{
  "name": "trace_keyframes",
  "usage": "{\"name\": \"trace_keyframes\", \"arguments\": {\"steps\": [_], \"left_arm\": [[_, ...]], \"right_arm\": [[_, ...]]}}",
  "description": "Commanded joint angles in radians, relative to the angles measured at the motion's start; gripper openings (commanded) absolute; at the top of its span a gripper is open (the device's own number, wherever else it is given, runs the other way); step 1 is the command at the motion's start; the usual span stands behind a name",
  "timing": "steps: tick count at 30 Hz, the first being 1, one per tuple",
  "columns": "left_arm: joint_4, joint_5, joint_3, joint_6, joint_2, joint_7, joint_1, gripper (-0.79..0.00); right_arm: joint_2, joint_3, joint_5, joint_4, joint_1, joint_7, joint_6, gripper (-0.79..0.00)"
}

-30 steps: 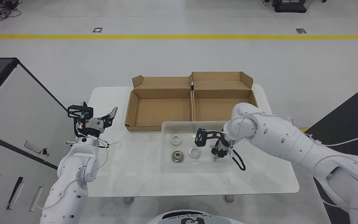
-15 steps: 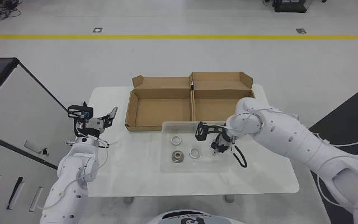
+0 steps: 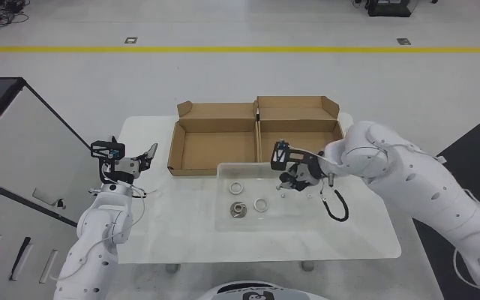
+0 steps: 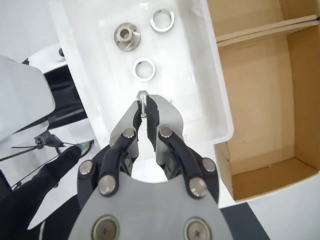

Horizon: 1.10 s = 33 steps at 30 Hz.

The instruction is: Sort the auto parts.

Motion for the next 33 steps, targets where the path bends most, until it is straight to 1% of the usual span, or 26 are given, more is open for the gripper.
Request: {"name": "trace_keyframes", "arguments": {"steps": [1, 4, 8, 15, 29, 31, 32, 33], "left_arm": [[0.000, 0.000, 0.000, 0.000, 0.000, 0.000, 0.000, 0.000], [0.000, 0.000, 0.000, 0.000, 0.000, 0.000, 0.000, 0.000], [0.000, 0.000, 0.000, 0.000, 0.000, 0.000, 0.000, 0.000], [0.000, 0.000, 0.000, 0.000, 0.000, 0.000, 0.000, 0.000], [0.000, 0.000, 0.000, 0.000, 0.000, 0.000, 0.000, 0.000], [0.000, 0.000, 0.000, 0.000, 0.000, 0.000, 0.000, 0.000], [0.000, 0.000, 0.000, 0.000, 0.000, 0.000, 0.000, 0.000], [0.000, 0.000, 0.000, 0.000, 0.000, 0.000, 0.000, 0.000]], "right_arm": [[0.016, 0.045, 0.006, -0.013, -0.028, -0.043, -0.027, -0.785], [0.039, 0.114, 0.025, -0.024, -0.077, -0.127, -0.089, -0.785], [0.064, 0.202, 0.070, -0.023, -0.148, -0.259, -0.209, -0.785], [0.080, 0.267, 0.136, 0.007, -0.220, -0.382, -0.385, -0.785], [0.080, 0.268, 0.136, 0.011, -0.224, -0.388, -0.388, -0.785], [0.074, 0.255, 0.139, 0.009, -0.236, -0.426, -0.392, -0.785], [0.065, 0.240, 0.146, 0.023, -0.238, -0.463, -0.416, -0.785], [0.061, 0.232, 0.132, 0.031, -0.233, -0.466, -0.421, -0.785]]}}
